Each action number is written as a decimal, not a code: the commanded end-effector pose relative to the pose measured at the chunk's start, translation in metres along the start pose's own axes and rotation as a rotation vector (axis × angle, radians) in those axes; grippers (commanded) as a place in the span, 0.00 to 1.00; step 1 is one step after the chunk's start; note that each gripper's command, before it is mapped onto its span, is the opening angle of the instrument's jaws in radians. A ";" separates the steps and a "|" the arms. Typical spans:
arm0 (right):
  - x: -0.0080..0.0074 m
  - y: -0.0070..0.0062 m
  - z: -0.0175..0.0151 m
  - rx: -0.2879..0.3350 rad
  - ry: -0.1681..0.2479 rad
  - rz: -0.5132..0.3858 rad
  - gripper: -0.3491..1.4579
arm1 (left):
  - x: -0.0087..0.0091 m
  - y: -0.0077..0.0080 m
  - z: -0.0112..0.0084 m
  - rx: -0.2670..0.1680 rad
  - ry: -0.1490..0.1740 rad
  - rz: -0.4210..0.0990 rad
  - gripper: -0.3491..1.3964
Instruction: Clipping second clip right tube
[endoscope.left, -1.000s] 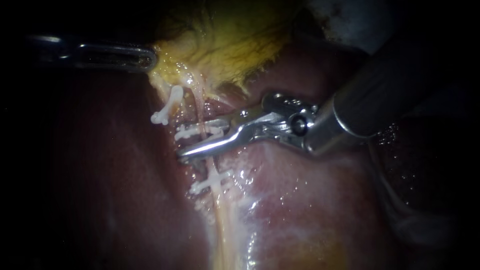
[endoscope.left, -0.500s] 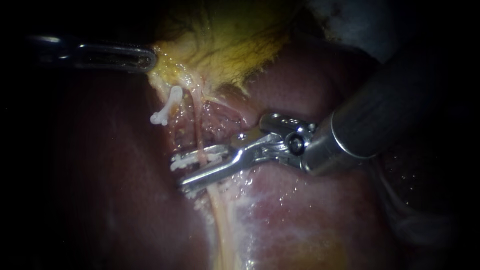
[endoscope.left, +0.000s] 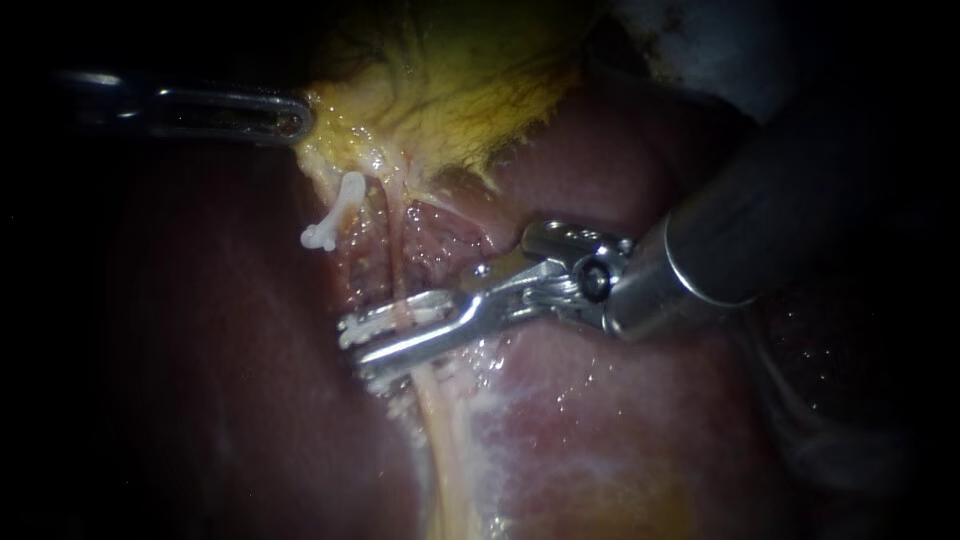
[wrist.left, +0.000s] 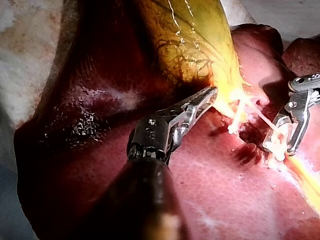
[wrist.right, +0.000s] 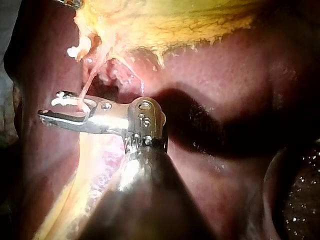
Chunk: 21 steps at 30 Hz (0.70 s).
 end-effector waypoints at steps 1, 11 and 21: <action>0.0000 0.0000 0.0000 0.002 -0.002 -0.001 0.24 | 0.0000 0.0000 0.0000 0.000 0.000 0.000 0.00; -0.0001 0.0001 -0.0001 0.002 -0.005 -0.002 0.00 | 0.0000 0.0000 0.0000 0.000 0.000 0.000 0.00; 0.0000 0.0006 -0.0008 -0.003 -0.005 -0.003 0.00 | 0.0000 0.0000 0.0000 0.000 0.000 0.000 0.00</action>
